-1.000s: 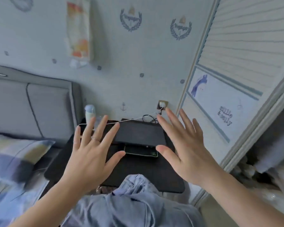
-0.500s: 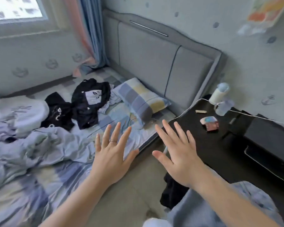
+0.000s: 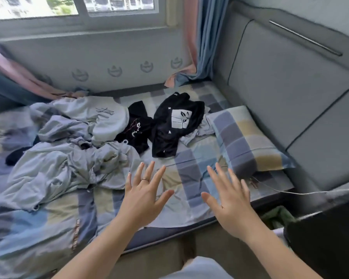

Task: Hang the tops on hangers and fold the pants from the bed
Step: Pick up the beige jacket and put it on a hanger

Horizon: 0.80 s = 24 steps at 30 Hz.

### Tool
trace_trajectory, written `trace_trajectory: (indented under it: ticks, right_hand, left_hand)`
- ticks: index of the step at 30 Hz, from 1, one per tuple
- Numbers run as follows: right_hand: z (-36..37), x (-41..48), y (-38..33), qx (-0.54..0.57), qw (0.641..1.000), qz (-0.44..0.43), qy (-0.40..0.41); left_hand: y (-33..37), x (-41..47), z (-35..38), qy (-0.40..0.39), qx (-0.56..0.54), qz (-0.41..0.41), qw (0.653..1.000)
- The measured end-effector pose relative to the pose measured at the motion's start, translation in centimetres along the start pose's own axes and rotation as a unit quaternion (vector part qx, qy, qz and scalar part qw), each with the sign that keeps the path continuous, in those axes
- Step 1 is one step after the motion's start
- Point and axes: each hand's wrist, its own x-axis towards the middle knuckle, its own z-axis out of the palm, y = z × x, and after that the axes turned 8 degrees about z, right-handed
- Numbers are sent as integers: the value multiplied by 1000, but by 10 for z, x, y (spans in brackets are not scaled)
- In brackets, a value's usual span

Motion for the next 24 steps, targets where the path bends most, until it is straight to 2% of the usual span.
trace_trajectory:
  ticks: [8, 13, 19, 24]
  right_hand:
    - [-26, 160, 26, -23, 997, -3, -77]
    - [-17, 229, 19, -39, 989, -13, -144]
    - [39, 300, -15, -58, 978, -28, -196]
    - [119, 348, -53, -68, 968, -22, -242]
  left_hand:
    - [-30, 119, 1, -46, -24, -81, 995]
    - [-63, 161, 14, -69, -57, -130, 988]
    - [-129, 178, 45, -97, -106, -199, 970]
    - [-205, 165, 91, -128, -135, -264, 946]
